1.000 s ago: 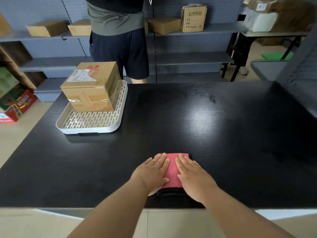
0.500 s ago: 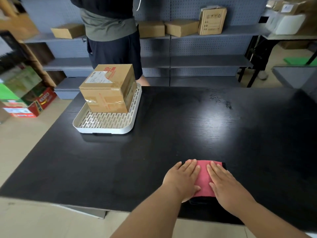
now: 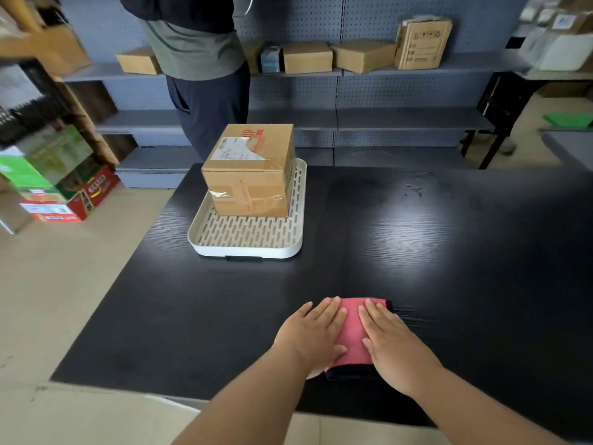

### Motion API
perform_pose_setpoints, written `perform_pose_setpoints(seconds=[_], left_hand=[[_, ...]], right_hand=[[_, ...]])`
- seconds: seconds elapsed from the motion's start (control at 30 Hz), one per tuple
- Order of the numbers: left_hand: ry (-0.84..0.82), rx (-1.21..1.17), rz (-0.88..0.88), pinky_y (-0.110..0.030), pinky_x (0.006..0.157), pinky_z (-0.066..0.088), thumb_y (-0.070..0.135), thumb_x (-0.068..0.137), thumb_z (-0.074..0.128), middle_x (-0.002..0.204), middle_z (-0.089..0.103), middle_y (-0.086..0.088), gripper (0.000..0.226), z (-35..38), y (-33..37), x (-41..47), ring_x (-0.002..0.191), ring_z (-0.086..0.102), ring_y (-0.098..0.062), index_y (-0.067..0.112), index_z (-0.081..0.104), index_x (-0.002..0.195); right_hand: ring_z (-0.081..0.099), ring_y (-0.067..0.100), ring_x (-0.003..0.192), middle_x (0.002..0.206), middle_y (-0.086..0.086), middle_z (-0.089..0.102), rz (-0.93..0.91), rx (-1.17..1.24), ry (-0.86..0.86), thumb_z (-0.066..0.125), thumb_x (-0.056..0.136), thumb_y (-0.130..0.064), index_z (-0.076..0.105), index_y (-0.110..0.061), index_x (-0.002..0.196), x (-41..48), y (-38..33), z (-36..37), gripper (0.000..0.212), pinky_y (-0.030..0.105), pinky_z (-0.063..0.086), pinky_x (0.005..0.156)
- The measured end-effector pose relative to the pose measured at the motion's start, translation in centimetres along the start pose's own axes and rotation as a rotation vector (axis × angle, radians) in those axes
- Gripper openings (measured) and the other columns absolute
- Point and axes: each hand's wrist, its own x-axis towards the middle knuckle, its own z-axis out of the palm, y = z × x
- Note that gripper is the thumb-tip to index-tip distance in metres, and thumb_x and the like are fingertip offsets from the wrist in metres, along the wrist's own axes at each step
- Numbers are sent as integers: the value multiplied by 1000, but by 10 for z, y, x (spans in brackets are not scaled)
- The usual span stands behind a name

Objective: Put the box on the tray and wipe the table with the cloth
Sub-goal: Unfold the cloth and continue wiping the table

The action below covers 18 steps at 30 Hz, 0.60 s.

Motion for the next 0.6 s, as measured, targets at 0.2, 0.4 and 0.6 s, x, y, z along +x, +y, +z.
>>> perform_pose_setpoints(seconds=[0.2,0.4,0.6], left_hand=[[-22,25,4,-35,120,-4,49,100,13,158,-21,2,65,21,-79,-39,146,-17,-12,18,-15,150],[-64,43,1,-35,120,-6,50,100,13,157,-23,3,65,37,-148,-70,146,-18,-11,19,-17,149],[-80,60,10,-36,120,-5,51,100,13,157,-23,3,65,47,-191,-85,146,-18,-11,20,-17,149]], right_hand=[[70,13,98,111,0,72,-54,-42,-67,29,82,-41,73,-15,105,29,-81,4,56,29,58,76],[12,23,147,159,6,8,-127,23,-78,16,98,-36,12,-8,149,57,-153,-8,59,37,12,118],[-6,17,148,160,2,-8,-126,51,-138,28,102,-33,-5,-13,150,75,-194,-18,61,35,2,122]])
